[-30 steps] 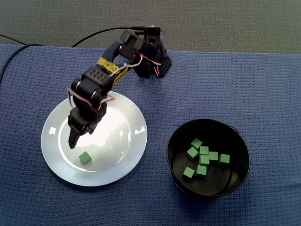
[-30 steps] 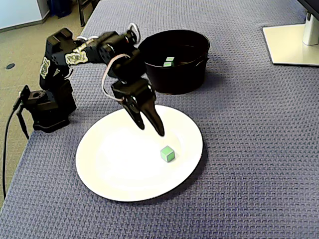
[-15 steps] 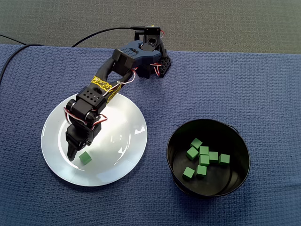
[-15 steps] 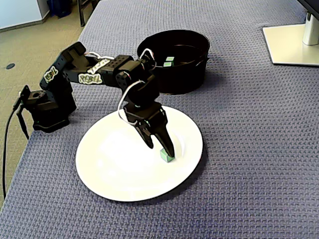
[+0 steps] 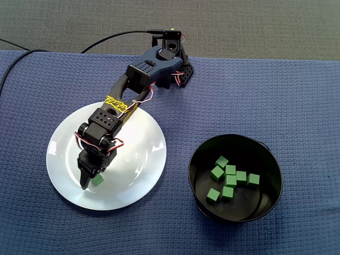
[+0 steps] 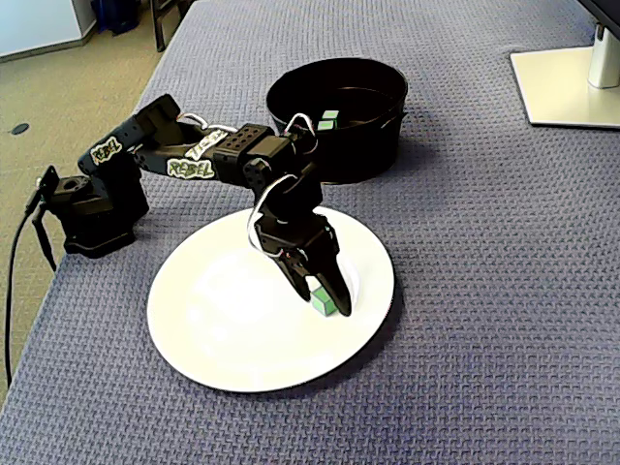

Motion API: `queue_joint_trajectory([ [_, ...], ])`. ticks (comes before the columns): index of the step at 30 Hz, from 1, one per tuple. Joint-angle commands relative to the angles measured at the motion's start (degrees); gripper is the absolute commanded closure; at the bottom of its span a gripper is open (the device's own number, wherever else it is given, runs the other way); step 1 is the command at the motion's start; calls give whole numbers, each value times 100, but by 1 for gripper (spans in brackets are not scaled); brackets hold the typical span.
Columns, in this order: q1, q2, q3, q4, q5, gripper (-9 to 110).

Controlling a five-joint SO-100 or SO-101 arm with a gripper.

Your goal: Pick up the items on the white plate and put them in the black container.

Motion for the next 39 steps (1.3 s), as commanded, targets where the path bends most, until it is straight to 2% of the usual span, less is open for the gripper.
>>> queue_joint_trajectory([
  [1, -114, 26, -413, 9, -62, 79],
  [19, 62, 79, -738, 281, -308, 101],
  [28, 176, 44, -554, 220, -369, 102],
  [32, 431, 1169, 88, 176, -563, 102],
  [39, 1204, 5150, 2689, -536, -1494, 102],
])
